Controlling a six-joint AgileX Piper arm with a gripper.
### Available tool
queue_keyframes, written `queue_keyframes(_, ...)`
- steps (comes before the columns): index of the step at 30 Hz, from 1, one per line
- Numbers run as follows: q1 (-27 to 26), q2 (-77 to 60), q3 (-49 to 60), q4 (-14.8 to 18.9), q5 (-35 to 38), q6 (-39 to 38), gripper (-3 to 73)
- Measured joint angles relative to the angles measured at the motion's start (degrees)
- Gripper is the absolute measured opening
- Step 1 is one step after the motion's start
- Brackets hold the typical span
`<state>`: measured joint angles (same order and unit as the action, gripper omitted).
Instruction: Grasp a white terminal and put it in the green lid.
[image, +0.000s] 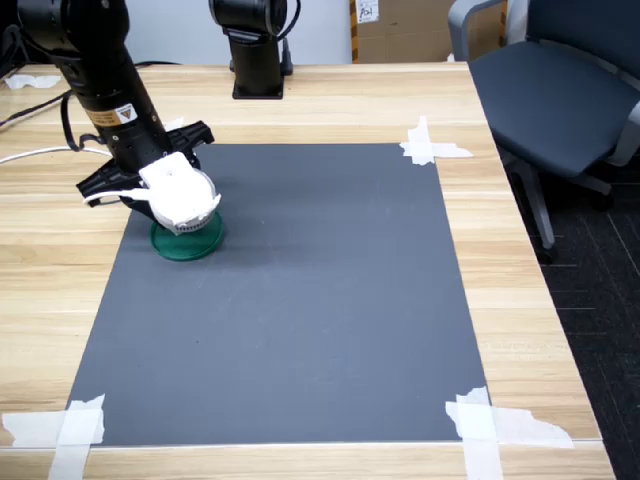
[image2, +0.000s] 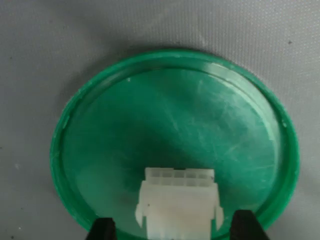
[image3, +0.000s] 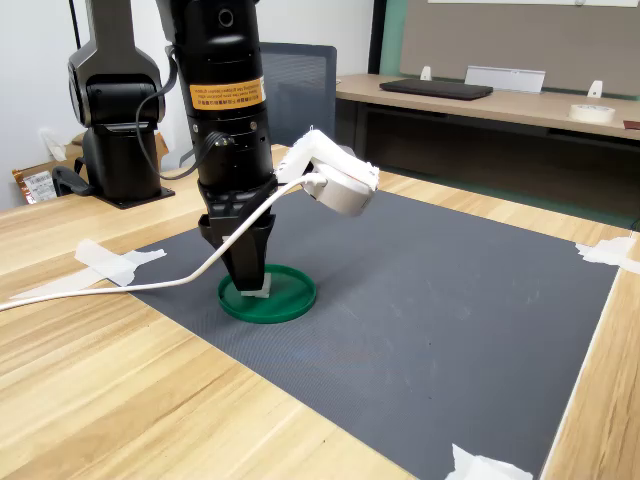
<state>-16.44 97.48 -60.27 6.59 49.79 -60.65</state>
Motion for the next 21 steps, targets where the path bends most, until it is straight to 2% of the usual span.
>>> queue_keyframes(6, 0.0, -5.4, 0.0, 3.8, -7.4, 0.4, 45.2)
queue_keyframes(10, 0.0, -11.2, 0.0, 8.9, -13.0, 0.8, 39.9)
queue_keyframes(13, 0.0, -15.3, 0.0, 12.9, -14.9, 0.8, 27.4)
queue_keyframes(17, 0.0, -20.8, 0.3, 17.3, -16.2, 0.9, 5.2)
queue_keyframes(19, 0.0, -23.6, 1.1, 19.4, -17.0, 0.9, 0.2)
queue_keyframes(21, 0.0, -26.4, 2.3, 21.7, -17.6, 0.9, -1.5)
